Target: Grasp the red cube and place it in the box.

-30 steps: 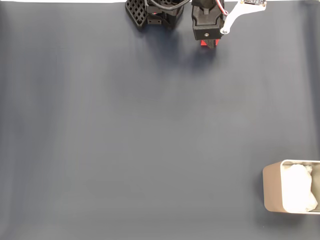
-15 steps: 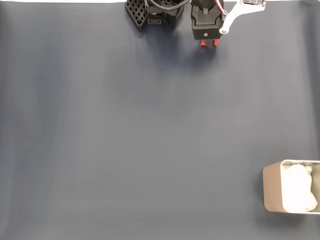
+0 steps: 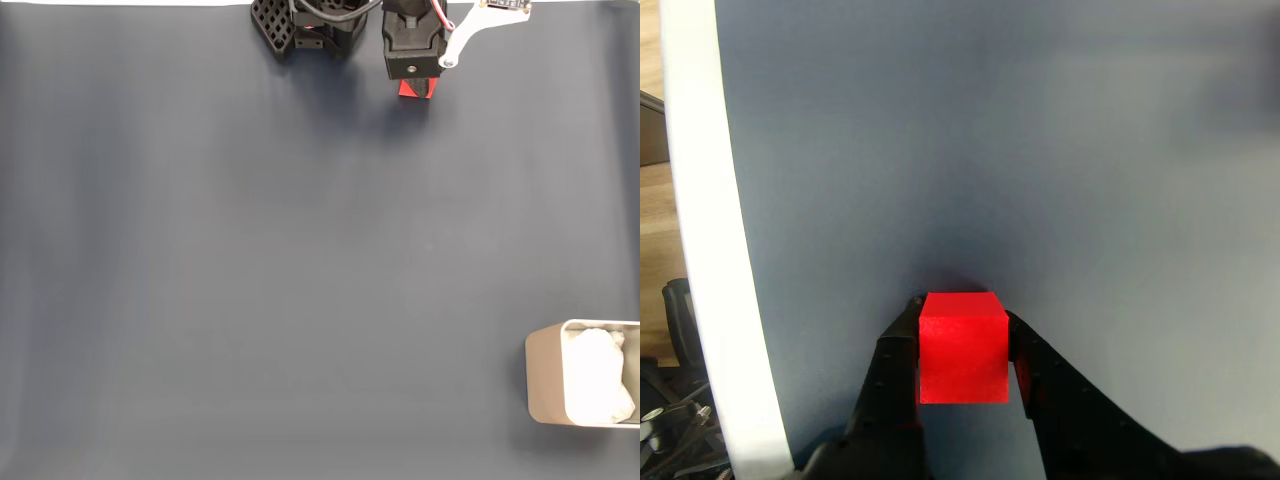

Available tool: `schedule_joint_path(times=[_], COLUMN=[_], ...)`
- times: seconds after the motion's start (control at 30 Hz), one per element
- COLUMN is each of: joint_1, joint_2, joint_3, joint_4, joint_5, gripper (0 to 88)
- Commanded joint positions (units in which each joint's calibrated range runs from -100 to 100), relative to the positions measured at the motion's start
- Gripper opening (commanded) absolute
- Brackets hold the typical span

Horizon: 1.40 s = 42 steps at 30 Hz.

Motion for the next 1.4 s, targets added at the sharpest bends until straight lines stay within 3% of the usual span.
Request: schedule_joint_path(times=[0.0, 0.57, 1.37], joint_1=[-0.79, -0.22, 8.16], joint_2=[0.89, 2.97, 26.28], joint_3=[-3.22, -7.23, -38.9], joint_4=[0.65, 0.98, 0.0], joint_5=[-0.24, -1.12, -3.86], gripper=[6.4, 5.1, 4.5])
